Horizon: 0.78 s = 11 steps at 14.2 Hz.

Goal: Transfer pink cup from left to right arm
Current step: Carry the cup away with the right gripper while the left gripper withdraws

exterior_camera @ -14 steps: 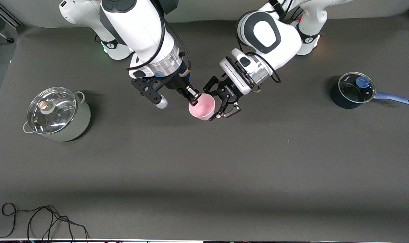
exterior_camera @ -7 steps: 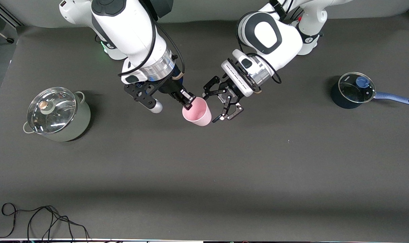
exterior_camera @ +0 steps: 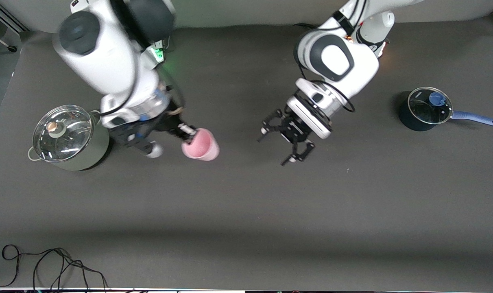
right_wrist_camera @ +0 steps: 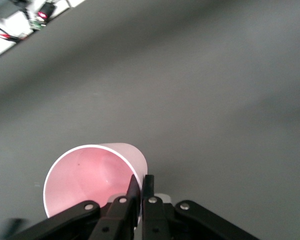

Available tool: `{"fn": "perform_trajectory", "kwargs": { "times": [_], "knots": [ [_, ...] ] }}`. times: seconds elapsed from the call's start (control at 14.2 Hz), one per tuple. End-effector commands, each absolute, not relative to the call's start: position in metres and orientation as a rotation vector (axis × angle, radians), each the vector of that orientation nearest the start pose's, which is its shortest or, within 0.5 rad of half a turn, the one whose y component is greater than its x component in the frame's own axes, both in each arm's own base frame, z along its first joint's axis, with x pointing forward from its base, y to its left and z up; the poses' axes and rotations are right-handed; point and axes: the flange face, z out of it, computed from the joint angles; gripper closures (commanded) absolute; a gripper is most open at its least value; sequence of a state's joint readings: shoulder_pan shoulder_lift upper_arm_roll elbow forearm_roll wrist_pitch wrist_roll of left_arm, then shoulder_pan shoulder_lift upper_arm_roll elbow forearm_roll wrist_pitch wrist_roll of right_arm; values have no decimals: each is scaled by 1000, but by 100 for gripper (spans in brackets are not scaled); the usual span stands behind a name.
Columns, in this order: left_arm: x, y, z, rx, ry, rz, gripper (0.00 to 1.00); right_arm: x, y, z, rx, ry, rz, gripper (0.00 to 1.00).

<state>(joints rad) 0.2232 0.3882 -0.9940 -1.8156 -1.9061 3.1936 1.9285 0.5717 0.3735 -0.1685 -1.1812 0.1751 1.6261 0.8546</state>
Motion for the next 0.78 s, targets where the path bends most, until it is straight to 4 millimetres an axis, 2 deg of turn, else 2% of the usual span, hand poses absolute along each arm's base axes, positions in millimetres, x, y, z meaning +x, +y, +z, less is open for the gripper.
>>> {"fn": "perform_trajectory", "kwargs": {
  "times": [0.0,0.21,0.35,0.57,0.71],
  "knots": [
    [557,-276,399,2201,-499,1143,0,599,241,600,-2993,499,81,100],
    [571,-238,377,2138,-482,1123,0,604,167,584,-3034,421,133,100],
    [574,-223,368,2117,-474,1114,0,606,125,568,-3052,342,167,100],
    [578,-201,357,2080,-516,1101,0,609,82,533,-3057,316,175,100],
    [582,-200,358,2065,-520,1064,0,603,66,493,-3045,306,147,100]
  ]
}}
